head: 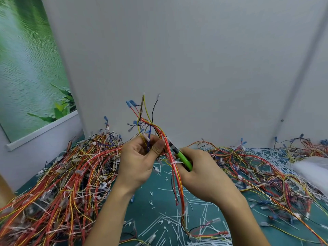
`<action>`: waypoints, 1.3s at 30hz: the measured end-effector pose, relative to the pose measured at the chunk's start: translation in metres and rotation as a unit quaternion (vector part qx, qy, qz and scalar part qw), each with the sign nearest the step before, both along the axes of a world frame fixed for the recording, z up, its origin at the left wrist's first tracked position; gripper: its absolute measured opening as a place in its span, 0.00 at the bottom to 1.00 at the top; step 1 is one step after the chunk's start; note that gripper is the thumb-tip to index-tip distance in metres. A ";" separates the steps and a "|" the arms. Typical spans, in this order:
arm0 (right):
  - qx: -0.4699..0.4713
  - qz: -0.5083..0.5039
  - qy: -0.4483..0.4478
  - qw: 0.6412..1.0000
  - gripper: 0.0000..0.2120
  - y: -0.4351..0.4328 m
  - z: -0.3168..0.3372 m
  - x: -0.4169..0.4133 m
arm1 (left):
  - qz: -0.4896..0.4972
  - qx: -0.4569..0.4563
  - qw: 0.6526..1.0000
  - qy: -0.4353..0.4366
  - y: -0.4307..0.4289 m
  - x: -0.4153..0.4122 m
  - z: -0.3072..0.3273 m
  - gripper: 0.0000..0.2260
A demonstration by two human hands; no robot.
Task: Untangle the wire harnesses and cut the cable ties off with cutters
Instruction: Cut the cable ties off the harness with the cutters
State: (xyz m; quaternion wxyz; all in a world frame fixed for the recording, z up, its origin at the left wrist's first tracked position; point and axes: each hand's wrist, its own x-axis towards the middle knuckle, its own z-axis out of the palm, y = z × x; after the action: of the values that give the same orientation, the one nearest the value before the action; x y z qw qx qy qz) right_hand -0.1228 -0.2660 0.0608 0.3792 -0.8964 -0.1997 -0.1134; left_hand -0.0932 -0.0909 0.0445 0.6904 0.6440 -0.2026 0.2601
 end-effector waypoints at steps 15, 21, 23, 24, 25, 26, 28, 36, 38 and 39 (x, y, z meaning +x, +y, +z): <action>0.019 -0.026 -0.020 0.999 0.13 0.021 -0.005 -0.007 | -0.002 0.014 1.000 0.004 0.013 0.002 -0.001 0.03; 0.000 -0.012 -0.013 1.000 0.10 0.017 -0.005 -0.006 | -0.014 0.020 1.000 0.007 0.015 0.003 -0.001 0.02; -0.007 -0.014 -0.006 1.000 0.11 0.014 -0.005 -0.005 | -0.017 0.028 0.999 0.011 0.015 0.003 -0.002 0.02; -0.007 -0.016 -0.003 1.000 0.11 0.014 -0.005 -0.004 | -0.021 0.031 0.999 0.011 0.015 0.003 -0.002 0.03; -0.005 -0.017 -0.003 1.000 0.11 0.014 -0.006 -0.004 | -0.025 0.032 0.999 0.011 0.015 0.003 -0.002 0.03; -0.003 -0.018 -0.004 1.000 0.12 0.014 -0.006 -0.004 | -0.029 0.029 0.999 0.011 0.014 0.003 -0.002 0.03; 0.006 -0.022 -0.006 1.000 0.13 0.017 -0.007 -0.004 | -0.030 0.017 0.999 0.012 0.013 0.004 -0.002 0.03; 0.021 -0.033 -0.007 0.999 0.12 0.023 -0.010 -0.002 | -0.032 0.000 0.999 0.014 0.011 0.005 -0.002 0.05; 0.020 -0.034 -0.007 0.999 0.12 0.023 -0.010 -0.002 | -0.034 -0.002 0.999 0.014 0.011 0.005 -0.003 0.05; 0.020 -0.033 -0.007 0.999 0.12 0.023 -0.010 -0.002 | -0.035 -0.002 0.999 0.014 0.011 0.005 -0.003 0.05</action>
State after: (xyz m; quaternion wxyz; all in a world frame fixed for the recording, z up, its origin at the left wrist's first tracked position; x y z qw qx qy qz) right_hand -0.1247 -0.2432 0.0508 0.3920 -0.8937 -0.1704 -0.1364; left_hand -0.0878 -0.0800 0.0419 0.7034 0.6384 -0.2146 0.2272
